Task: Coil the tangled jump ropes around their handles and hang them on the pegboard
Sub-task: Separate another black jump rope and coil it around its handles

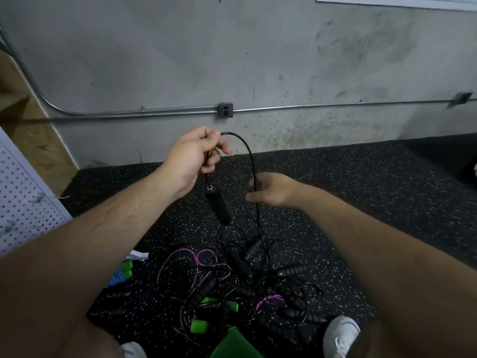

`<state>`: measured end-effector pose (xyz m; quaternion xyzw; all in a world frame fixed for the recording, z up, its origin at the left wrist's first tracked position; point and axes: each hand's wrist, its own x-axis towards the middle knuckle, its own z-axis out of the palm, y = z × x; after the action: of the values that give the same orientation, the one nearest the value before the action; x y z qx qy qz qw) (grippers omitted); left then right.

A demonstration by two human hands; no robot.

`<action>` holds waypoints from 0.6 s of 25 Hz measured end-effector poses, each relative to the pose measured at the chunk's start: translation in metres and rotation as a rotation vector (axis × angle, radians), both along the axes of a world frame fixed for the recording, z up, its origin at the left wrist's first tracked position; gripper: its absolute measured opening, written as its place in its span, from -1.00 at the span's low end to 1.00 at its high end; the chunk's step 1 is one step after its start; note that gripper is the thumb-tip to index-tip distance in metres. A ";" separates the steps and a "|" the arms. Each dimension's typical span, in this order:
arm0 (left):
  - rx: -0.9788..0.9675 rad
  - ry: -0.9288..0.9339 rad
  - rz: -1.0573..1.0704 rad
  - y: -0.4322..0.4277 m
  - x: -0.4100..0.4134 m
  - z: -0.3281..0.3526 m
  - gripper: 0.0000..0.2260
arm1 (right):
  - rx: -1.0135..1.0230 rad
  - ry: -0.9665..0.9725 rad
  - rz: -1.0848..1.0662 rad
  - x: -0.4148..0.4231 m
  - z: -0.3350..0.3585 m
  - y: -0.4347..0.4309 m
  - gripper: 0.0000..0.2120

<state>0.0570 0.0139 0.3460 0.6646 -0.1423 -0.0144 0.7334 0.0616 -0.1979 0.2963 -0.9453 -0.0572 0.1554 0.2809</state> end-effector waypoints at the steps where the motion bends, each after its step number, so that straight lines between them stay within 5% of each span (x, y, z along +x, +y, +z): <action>1: -0.033 -0.007 -0.001 0.001 -0.001 0.002 -0.78 | -0.019 0.016 0.028 0.001 -0.006 0.000 -0.63; 5: 0.041 0.012 -0.010 0.013 0.005 -0.005 -0.81 | 0.112 -0.084 -0.067 -0.001 -0.003 0.003 -0.73; 8: 0.470 0.030 -0.056 0.018 0.008 -0.019 -0.92 | 0.267 -0.283 -0.136 -0.005 0.028 0.010 -0.72; 10: 0.774 0.054 -0.107 0.012 0.003 -0.031 -0.71 | 0.442 -0.369 -0.151 -0.010 0.048 0.019 -0.73; 12: 0.847 0.107 -0.212 0.000 -0.002 -0.042 -0.53 | 0.649 -0.397 -0.146 -0.014 0.060 0.030 -0.75; 15: 0.819 0.035 -0.126 -0.016 0.000 -0.052 -0.85 | 0.855 -0.381 -0.116 -0.017 0.064 0.043 -0.82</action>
<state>0.0571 -0.0020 0.2942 0.8911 -0.1525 -0.1260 0.4084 0.0451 -0.1545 0.3603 -0.7582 -0.1135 -0.0745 0.6377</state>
